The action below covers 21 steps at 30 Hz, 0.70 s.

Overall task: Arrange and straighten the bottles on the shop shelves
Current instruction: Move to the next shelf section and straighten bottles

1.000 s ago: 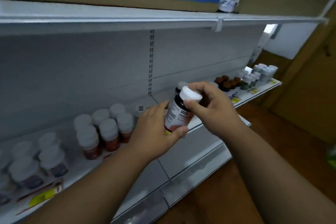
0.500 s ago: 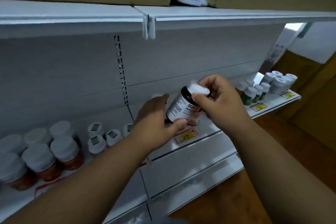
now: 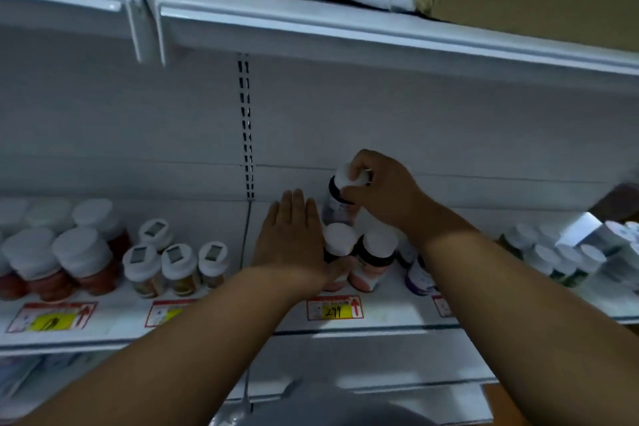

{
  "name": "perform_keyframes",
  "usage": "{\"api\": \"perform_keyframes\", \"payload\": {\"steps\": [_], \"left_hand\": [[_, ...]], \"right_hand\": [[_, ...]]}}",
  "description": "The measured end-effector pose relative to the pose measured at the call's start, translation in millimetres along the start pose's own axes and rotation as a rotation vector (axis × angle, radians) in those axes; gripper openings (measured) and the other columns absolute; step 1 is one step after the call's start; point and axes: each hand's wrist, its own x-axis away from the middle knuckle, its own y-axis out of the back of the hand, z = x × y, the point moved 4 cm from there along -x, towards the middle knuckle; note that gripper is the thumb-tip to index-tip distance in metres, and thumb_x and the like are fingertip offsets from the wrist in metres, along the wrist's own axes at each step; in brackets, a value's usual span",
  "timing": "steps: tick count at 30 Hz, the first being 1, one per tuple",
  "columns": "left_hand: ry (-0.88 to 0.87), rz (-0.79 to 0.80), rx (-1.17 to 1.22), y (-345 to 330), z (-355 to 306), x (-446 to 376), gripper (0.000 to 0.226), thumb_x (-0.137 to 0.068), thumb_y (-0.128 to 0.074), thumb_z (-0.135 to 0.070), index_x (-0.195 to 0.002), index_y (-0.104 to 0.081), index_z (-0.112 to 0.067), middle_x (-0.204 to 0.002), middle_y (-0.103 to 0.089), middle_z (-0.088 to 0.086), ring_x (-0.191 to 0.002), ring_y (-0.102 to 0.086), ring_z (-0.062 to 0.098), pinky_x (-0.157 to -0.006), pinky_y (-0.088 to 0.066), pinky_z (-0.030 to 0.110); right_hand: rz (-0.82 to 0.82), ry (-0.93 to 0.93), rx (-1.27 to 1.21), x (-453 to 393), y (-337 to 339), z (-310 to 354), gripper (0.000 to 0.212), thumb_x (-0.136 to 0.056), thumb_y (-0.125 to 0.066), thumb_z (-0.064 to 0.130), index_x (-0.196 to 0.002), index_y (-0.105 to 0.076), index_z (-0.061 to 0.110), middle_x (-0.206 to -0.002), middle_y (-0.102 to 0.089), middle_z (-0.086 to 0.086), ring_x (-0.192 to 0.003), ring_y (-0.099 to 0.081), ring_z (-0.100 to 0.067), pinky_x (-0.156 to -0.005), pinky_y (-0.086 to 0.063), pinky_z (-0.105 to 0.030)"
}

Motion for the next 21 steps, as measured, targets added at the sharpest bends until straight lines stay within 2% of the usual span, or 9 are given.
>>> {"api": "perform_keyframes", "payload": {"steps": [2, 5, 9, 11, 14, 18, 20, 21], "left_hand": [[0.025, 0.021, 0.003, -5.9, 0.4, -1.9, 0.115, -0.075, -0.024, -0.087, -0.151, 0.009, -0.008, -0.159, 0.013, 0.014, -0.146, 0.013, 0.028, -0.116, 0.006, 0.040], [0.034, -0.014, 0.043, -9.6, 1.6, -1.2, 0.110, -0.077, -0.027, -0.085, -0.152, 0.004, -0.010, -0.161, 0.008, 0.011, -0.147, 0.012, 0.025, -0.117, 0.003, 0.038], [0.039, -0.019, 0.033, -9.8, 0.7, -1.5, 0.108, -0.079, -0.030, -0.082, -0.152, 0.002, -0.010, -0.161, 0.008, 0.010, -0.147, 0.011, 0.024, -0.117, 0.002, 0.037], [0.040, -0.024, 0.038, -9.7, 0.6, -2.5, 0.108, -0.079, -0.032, -0.082, -0.152, 0.002, -0.010, -0.161, 0.007, 0.010, -0.147, 0.011, 0.024, -0.117, 0.002, 0.037], [0.031, -0.034, 0.047, -6.5, -0.2, -0.9, 0.107, -0.079, -0.032, -0.082, -0.152, 0.001, -0.010, -0.161, 0.007, 0.010, -0.147, 0.010, 0.023, -0.116, 0.006, 0.036], [0.039, -0.072, 0.072, 5.7, 2.1, 6.9, 0.107, -0.078, -0.025, -0.083, -0.152, 0.000, -0.010, -0.161, 0.003, 0.008, -0.147, 0.004, 0.022, -0.116, 0.006, 0.034], [0.058, -0.148, 0.134, 15.8, 6.7, 17.5, 0.102, -0.081, -0.029, -0.080, -0.152, -0.009, -0.009, -0.160, -0.009, 0.009, -0.147, -0.008, 0.023, -0.116, 0.000, 0.034], [0.068, -0.206, 0.162, 22.4, 10.8, 26.1, 0.096, -0.084, -0.037, -0.074, -0.151, -0.020, -0.008, -0.158, -0.021, 0.011, -0.144, -0.019, 0.026, -0.116, -0.008, 0.037]], "right_hand": [[0.165, -0.012, 0.034, -6.3, -17.0, -10.9, 0.023, -0.072, -0.075, 0.014, -0.076, -0.053, 0.018, -0.074, -0.050, 0.013, -0.063, -0.044, 0.001, -0.054, -0.034, -0.012], [0.315, -0.031, 0.105, -9.4, -35.2, -23.7, 0.022, -0.073, -0.079, 0.017, -0.080, -0.058, 0.014, -0.078, -0.053, 0.009, -0.068, -0.047, -0.004, -0.057, -0.036, -0.017], [0.382, -0.045, 0.117, -11.3, -38.3, -29.4, 0.019, -0.082, -0.072, 0.024, -0.086, -0.063, 0.008, -0.091, -0.063, -0.003, -0.077, -0.056, -0.014, -0.070, -0.047, -0.030], [0.410, -0.042, 0.138, -11.5, -37.1, -28.8, 0.016, -0.086, -0.068, 0.022, -0.089, -0.063, 0.007, -0.095, -0.063, -0.004, -0.081, -0.056, -0.015, -0.074, -0.048, -0.032], [0.408, -0.047, 0.130, -9.0, -38.1, -25.8, 0.016, -0.089, -0.061, 0.021, -0.090, -0.061, 0.005, -0.091, -0.062, -0.004, -0.080, -0.055, -0.015, -0.070, -0.045, -0.030], [0.284, 0.036, 0.132, -3.4, -37.1, -10.2, 0.008, -0.091, -0.053, 0.021, -0.088, -0.058, 0.016, -0.092, -0.059, 0.001, -0.082, -0.053, -0.012, -0.065, -0.038, -0.026], [0.216, 0.134, 0.103, -0.9, -35.8, 5.3, 0.007, -0.091, -0.054, 0.020, -0.090, -0.059, 0.016, -0.095, -0.060, -0.001, -0.085, -0.053, -0.012, -0.067, -0.037, -0.024], [0.186, 0.174, 0.080, 0.8, -35.6, 15.5, 0.007, -0.092, -0.054, 0.020, -0.090, -0.059, 0.015, -0.095, -0.060, -0.001, -0.085, -0.052, -0.011, -0.068, -0.037, -0.023]]}}
